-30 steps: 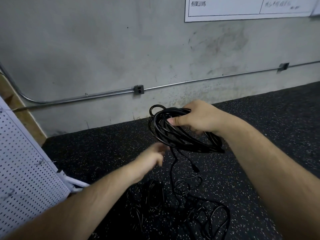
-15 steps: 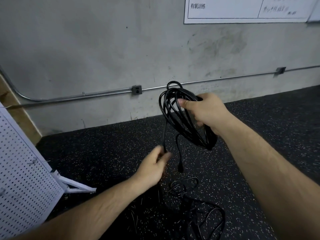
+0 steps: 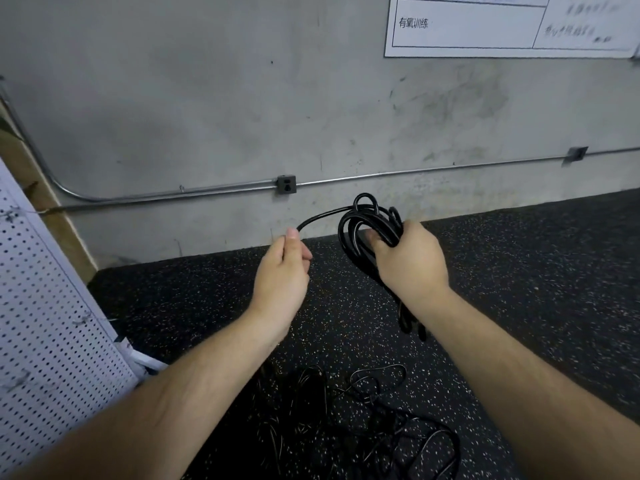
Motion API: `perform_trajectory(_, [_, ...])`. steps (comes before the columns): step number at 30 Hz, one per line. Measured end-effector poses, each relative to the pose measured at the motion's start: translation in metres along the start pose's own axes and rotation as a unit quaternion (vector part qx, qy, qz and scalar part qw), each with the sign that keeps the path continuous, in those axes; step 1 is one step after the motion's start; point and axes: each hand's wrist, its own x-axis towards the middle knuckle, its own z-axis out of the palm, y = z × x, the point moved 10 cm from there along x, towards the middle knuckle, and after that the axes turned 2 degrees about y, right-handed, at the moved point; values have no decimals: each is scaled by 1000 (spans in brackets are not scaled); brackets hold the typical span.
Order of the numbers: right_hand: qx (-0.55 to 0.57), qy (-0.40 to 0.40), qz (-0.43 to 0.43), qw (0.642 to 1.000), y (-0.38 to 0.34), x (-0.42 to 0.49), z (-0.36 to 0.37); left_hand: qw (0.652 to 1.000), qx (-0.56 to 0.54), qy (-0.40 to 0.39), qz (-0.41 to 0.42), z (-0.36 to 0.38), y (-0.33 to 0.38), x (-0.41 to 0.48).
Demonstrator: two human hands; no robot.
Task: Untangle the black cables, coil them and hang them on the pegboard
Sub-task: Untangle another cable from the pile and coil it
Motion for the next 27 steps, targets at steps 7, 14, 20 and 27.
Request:
perform_trajectory(7, [37,14,3,999,-12,-16,20,975,-195,-61,-85,30,1,-8])
perform_trajectory(14, [26,-7,-8,1000,-14,-17,25,993,-118,-19,5,0,25,-1])
perform_trajectory(20, [64,-29,-14,997,-14,-11,24,977,-67,-161,126,16,60,-11])
perform_trajectory(27, [212,-75,32,974,-10,-10,18,895,224,-39,384,-6,94,-14])
